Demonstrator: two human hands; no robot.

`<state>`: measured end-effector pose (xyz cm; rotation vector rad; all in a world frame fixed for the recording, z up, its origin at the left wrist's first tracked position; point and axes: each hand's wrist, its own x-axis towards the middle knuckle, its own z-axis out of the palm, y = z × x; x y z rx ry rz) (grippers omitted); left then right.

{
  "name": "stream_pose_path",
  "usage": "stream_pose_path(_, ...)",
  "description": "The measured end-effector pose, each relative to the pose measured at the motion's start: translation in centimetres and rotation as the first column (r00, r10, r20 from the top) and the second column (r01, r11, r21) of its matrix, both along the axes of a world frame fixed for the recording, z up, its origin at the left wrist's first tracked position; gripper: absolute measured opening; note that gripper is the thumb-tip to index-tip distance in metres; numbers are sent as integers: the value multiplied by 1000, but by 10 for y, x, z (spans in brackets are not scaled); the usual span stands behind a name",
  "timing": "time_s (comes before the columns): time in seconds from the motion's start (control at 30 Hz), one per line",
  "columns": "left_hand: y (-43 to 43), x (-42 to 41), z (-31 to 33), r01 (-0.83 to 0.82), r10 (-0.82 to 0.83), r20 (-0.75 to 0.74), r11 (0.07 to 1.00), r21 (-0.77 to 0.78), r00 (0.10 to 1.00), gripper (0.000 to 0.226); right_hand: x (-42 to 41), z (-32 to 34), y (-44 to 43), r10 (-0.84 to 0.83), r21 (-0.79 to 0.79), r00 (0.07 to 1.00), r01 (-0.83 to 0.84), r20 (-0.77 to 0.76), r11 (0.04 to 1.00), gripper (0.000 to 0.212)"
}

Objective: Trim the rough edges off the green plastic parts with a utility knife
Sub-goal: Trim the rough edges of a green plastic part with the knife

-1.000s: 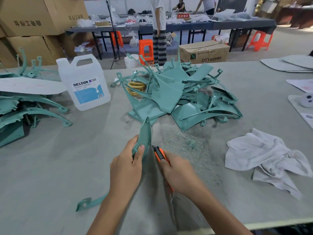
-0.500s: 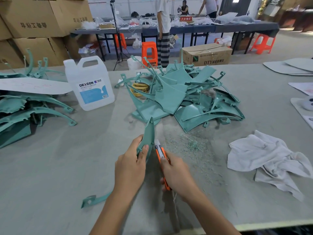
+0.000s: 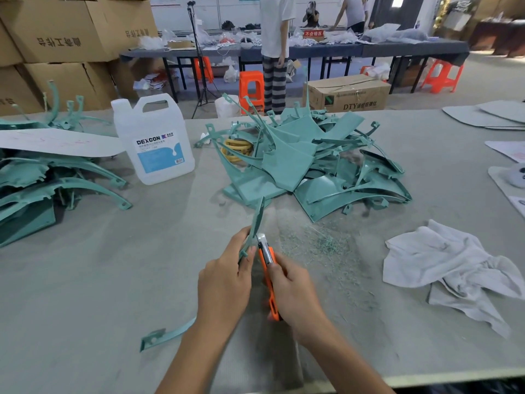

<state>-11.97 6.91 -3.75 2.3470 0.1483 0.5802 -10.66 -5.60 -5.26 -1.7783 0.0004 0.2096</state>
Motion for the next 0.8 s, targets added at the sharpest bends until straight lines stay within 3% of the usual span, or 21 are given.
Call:
stream_pose_path(0.17, 4, 7, 1, -45, 40, -56, 996, -83, 998, 38, 15, 6, -2, 10, 120, 994, 2, -105, 993, 26)
stream_pose_path(0.33, 8, 8, 3, -32, 25, -77, 995, -92, 997, 39, 13, 6, 7, 12, 101, 996, -3, -90, 995, 24)
stream_pose_path(0.47, 6, 4, 3, -8, 5, -54, 998, -66, 999, 38, 8, 11, 6, 9, 198, 996, 9, -89, 980, 27)
stream_pose_path(0.6, 5, 4, 1, -11, 10, -29, 999, -46, 1000, 36, 0, 18, 6, 3, 246, 999, 8, -42, 969, 40)
stream_pose_path(0.8, 7, 6, -1, -24, 16, -69, 993, -116, 998, 34, 19, 48, -4, -84, 230, 977, 37, 195, 972, 40)
